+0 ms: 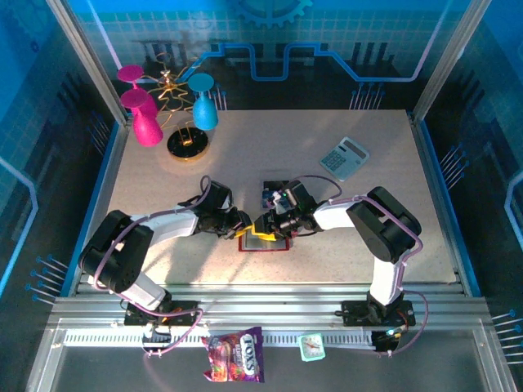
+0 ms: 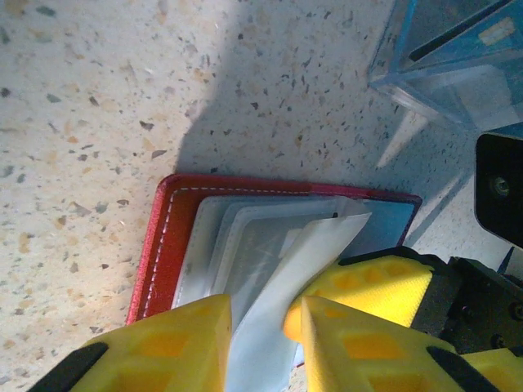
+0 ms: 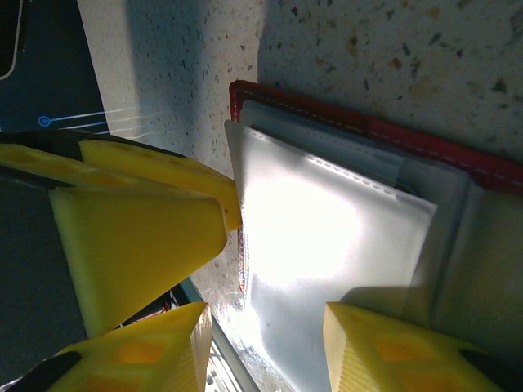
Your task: Take the credit cards out of the card holder
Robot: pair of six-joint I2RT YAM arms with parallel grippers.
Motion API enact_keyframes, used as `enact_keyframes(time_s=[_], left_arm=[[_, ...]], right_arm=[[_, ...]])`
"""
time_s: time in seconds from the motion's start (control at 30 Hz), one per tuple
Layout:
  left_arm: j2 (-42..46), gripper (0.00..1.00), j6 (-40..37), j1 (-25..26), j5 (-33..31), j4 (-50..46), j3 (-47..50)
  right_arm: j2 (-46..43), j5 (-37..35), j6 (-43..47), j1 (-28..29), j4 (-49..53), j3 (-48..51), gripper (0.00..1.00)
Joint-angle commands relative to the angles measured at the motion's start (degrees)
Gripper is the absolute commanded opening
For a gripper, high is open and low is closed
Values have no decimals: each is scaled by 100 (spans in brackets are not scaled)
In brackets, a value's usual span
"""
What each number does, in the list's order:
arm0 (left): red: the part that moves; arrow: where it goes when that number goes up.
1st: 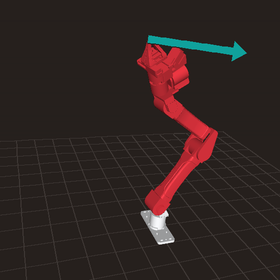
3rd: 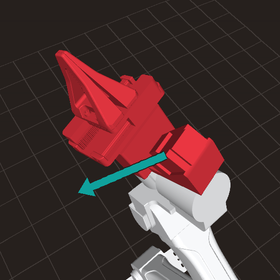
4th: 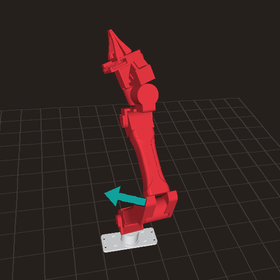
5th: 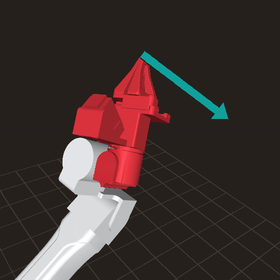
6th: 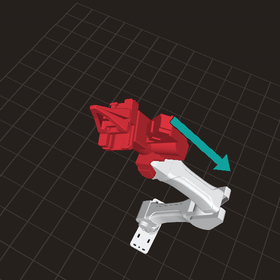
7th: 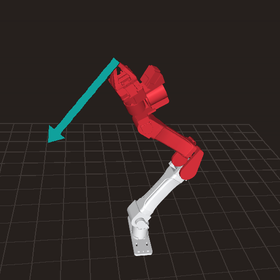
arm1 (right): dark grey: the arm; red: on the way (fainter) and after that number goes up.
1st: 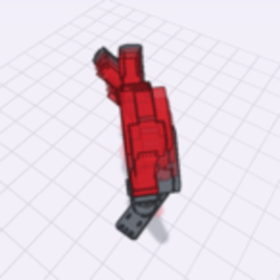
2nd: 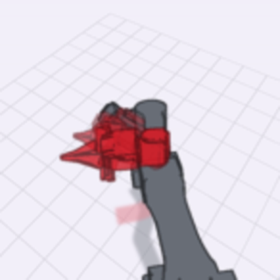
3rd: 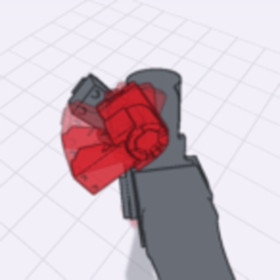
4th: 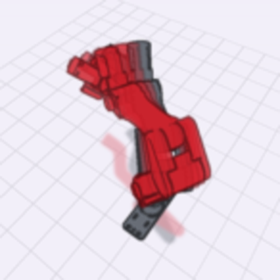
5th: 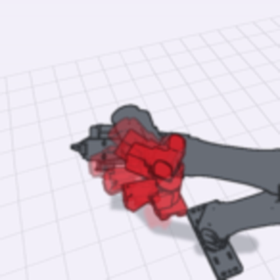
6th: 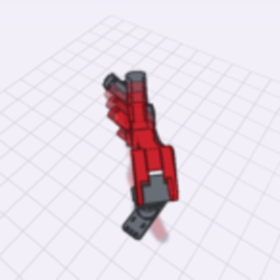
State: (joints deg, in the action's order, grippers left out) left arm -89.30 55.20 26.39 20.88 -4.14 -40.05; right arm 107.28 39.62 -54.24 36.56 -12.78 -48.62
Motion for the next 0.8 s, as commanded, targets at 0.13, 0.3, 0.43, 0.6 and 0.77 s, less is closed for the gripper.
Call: enact_keyframes(time_s=[0.13, 0.3, 0.43, 0.6, 0.77], left_arm=[[-117, 31, -36, -12, 179, 69, -143], [-132, 29, -17, -11, 297, 175, -133], [-152, 28, -17, -12, 346, 198, -114], [-141, 25, -11, -11, 405, 259, -90], [-79, 22, 0, -12, 433, 282, -60]], right_arm=[[-20, -13, -33, -53, 145, 83, 42], [-10, 1, -33, -55, 145, 66, 42], [-8, 1, -30, -52, 156, 63, 42], [-31, -4, -28, -48, 170, 67, 42], [-30, -9, -43, -52, 170, 67, 42]])
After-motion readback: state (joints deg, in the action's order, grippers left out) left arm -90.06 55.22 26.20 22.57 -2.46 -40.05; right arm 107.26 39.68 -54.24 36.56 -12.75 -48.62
